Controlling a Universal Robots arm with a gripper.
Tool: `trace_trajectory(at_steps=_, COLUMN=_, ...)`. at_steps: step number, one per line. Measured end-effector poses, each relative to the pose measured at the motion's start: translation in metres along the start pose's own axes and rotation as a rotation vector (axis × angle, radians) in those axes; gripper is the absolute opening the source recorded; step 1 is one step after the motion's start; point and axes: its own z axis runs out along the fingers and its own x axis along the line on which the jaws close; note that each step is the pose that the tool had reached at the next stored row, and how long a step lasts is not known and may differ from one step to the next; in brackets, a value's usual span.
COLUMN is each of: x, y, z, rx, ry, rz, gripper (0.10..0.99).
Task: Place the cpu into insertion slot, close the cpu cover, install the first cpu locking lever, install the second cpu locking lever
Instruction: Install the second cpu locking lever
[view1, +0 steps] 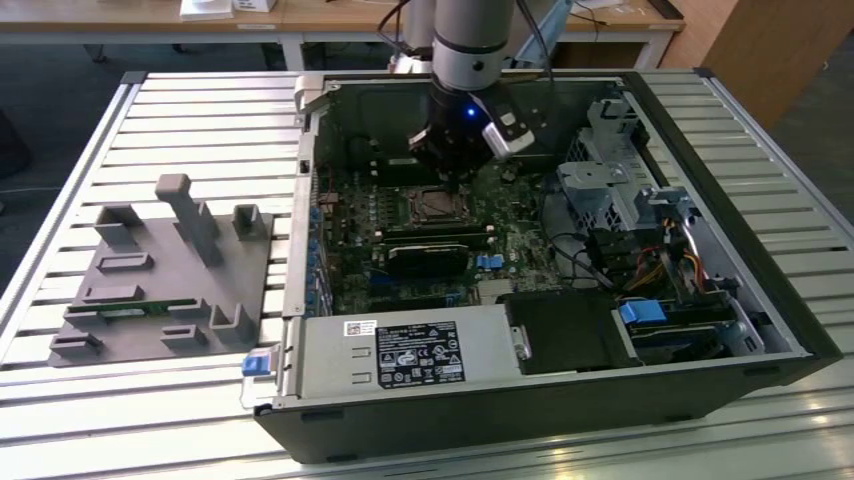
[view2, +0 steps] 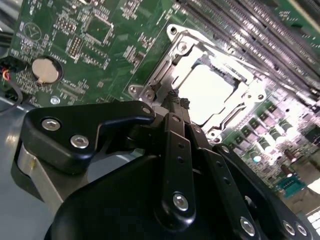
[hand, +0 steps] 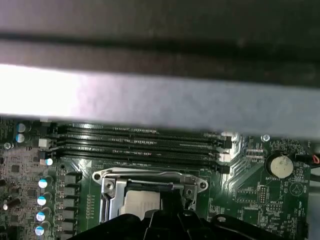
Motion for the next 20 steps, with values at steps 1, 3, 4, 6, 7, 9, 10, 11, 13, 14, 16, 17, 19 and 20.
trace_trajectory(at_steps=1, x=0.0001, y=-0.0012, z=0.0000, rx=0.000, ry=0.0000, rz=0.000, gripper=0.106)
trace_trajectory(at_steps=3, x=0.0002, y=-0.0042, z=0.0000, rx=0.000, ry=0.0000, rz=0.000, gripper=0.106)
trace_trajectory(at_steps=4, x=0.0003, y=-0.0056, z=-0.0001, rx=0.000, ry=0.0001, rz=0.000, gripper=0.106)
trace_trajectory(at_steps=6, x=0.0005, y=-0.0083, z=0.0000, rx=0.000, ry=0.0000, rz=0.000, gripper=0.106)
trace_trajectory(at_steps=7, x=0.0005, y=-0.0096, z=0.0000, rx=0.000, ry=0.0000, rz=0.000, gripper=0.106)
trace_trajectory(at_steps=9, x=0.0006, y=-0.0113, z=0.0000, rx=0.000, ry=0.0000, rz=0.000, gripper=0.106)
trace_trajectory(at_steps=10, x=0.0007, y=-0.0120, z=-0.0001, rx=0.000, ry=0.0001, rz=0.000, gripper=0.106)
trace_trajectory(at_steps=11, x=0.0007, y=-0.0127, z=0.0000, rx=0.000, ry=0.0000, rz=0.000, gripper=0.106)
trace_trajectory(at_steps=13, x=0.0008, y=-0.0142, z=0.0000, rx=0.000, ry=0.0000, rz=0.000, gripper=0.106)
trace_trajectory(at_steps=14, x=0.0008, y=-0.0149, z=-0.0001, rx=0.000, ry=0.0002, rz=0.000, gripper=0.106)
trace_trajectory(at_steps=16, x=0.0008, y=-0.0152, z=-0.0015, rx=0.000, ry=0.0002, rz=0.000, gripper=0.106)
trace_trajectory(at_steps=17, x=0.0009, y=-0.0152, z=-0.0039, rx=0.000, ry=0.0003, rz=0.000, gripper=0.106)
trace_trajectory(at_steps=19, x=0.0008, y=-0.0152, z=-0.0088, rx=0.000, ry=0.0002, rz=0.000, gripper=0.106)
trace_trajectory(at_steps=20, x=0.0008, y=-0.0152, z=-0.0104, rx=0.000, ry=0.0003, rz=0.000, gripper=0.106)
